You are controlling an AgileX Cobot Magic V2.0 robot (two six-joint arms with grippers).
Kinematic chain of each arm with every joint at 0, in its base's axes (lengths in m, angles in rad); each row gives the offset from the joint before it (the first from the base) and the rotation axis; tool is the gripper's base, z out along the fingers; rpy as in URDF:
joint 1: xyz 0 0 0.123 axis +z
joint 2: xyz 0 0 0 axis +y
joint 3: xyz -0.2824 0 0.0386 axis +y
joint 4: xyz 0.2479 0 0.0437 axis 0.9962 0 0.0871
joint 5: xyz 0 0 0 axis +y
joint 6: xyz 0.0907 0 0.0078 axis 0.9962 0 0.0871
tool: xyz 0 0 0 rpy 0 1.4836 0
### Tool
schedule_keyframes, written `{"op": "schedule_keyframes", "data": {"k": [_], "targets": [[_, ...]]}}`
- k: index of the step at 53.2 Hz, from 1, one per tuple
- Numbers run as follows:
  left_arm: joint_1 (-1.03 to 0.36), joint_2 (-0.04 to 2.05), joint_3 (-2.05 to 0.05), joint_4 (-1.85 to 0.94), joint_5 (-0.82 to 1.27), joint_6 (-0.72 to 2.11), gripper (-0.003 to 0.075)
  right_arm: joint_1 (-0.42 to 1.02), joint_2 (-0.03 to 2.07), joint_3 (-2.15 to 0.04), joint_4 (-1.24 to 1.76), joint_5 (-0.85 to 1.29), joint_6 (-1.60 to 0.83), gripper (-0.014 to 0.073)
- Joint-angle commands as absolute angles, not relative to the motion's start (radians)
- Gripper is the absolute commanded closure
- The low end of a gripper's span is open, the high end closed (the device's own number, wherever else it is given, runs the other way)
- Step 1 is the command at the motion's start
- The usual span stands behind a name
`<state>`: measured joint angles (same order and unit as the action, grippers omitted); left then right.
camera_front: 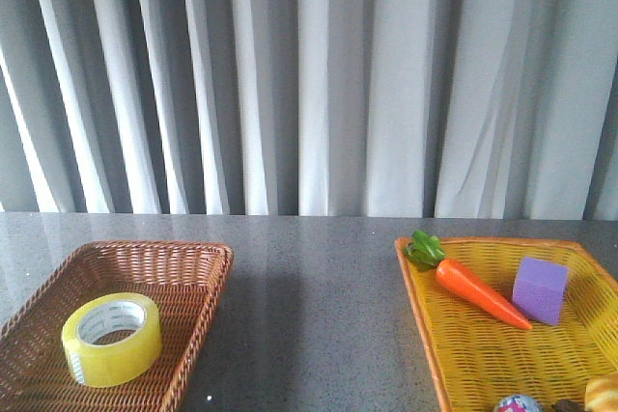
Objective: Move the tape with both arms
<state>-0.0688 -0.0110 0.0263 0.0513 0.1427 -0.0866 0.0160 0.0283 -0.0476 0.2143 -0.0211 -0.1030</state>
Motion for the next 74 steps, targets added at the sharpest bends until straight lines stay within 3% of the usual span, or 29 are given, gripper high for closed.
{"op": "schedule_keyframes", "data": {"k": [1,12,74], "targets": [[-0.071,-0.028,0.003,0.041,0.068,-0.093,0.0727,0.011,-0.007,0.009,0.168,-0.105,-0.090,0.0603],[-0.070,-0.028,0.003,0.041,0.068,-0.093,0.0727,0.011,-0.025,0.034,0.035,0.043,-0.029,0.0603],[-0.070,-0.028,0.003,0.041,0.068,-0.093,0.0726,-0.058,-0.026,0.034,0.074,0.074,-0.032,0.0603]]}}
